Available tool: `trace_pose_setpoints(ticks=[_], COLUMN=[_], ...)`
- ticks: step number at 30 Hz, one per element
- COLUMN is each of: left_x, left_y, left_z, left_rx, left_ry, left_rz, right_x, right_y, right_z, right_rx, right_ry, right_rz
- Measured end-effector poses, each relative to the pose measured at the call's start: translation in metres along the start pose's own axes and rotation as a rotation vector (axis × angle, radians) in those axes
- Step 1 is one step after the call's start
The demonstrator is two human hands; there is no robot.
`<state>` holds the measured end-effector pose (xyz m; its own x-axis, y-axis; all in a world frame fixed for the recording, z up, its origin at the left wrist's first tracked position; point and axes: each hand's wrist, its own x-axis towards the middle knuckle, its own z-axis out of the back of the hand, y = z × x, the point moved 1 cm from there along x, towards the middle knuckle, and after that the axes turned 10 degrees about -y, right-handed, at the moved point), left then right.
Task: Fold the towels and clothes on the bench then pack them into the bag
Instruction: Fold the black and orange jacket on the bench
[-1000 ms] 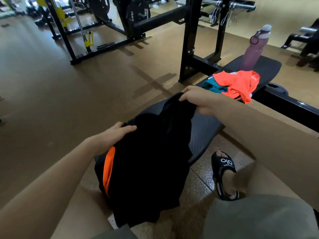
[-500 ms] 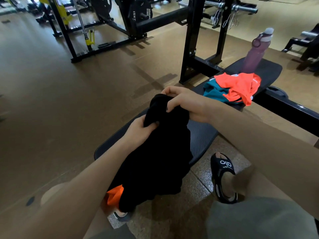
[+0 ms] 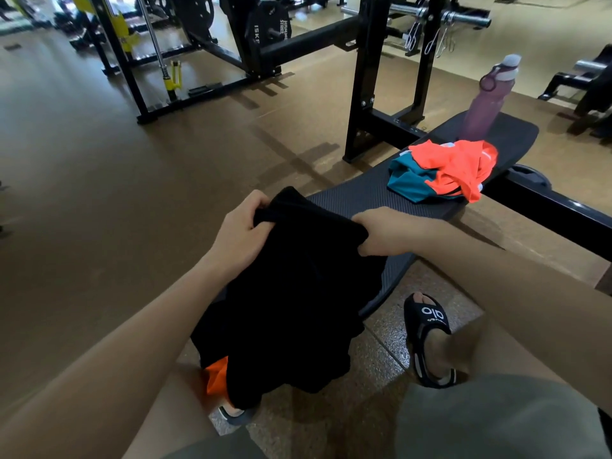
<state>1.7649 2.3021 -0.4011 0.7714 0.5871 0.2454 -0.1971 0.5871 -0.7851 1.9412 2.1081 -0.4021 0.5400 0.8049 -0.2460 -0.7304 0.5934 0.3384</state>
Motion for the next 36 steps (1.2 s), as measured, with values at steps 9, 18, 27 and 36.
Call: trace_pose_setpoints(ticks=[9, 18, 27, 36], left_x=[-0.024, -0.037, -0.023, -0.008], left_y=[-0.001, -0.012, -0.001, -0.028], left_z=[0.009, 0.004, -0.010, 0.014], left_rx=[0.050, -0.324, -0.297, -0.117], left_ry=[0.216, 0.745, 0.239, 0.130], left_rz=[-0.177, 0.279, 0.130, 0.150], right_x=[-0.002, 0.001, -0.027, -0.023], right_y=[-0.009, -0.003, 0.063, 0.071], right_z=[-0.004, 0.002, 0.030, 0.048], right_rx=[-0.122, 0.377, 0.698, 1.344], right_ry=[-0.466, -0.569, -0.562, -0.344], right_rz=[0.075, 0.106, 0.446, 0.159])
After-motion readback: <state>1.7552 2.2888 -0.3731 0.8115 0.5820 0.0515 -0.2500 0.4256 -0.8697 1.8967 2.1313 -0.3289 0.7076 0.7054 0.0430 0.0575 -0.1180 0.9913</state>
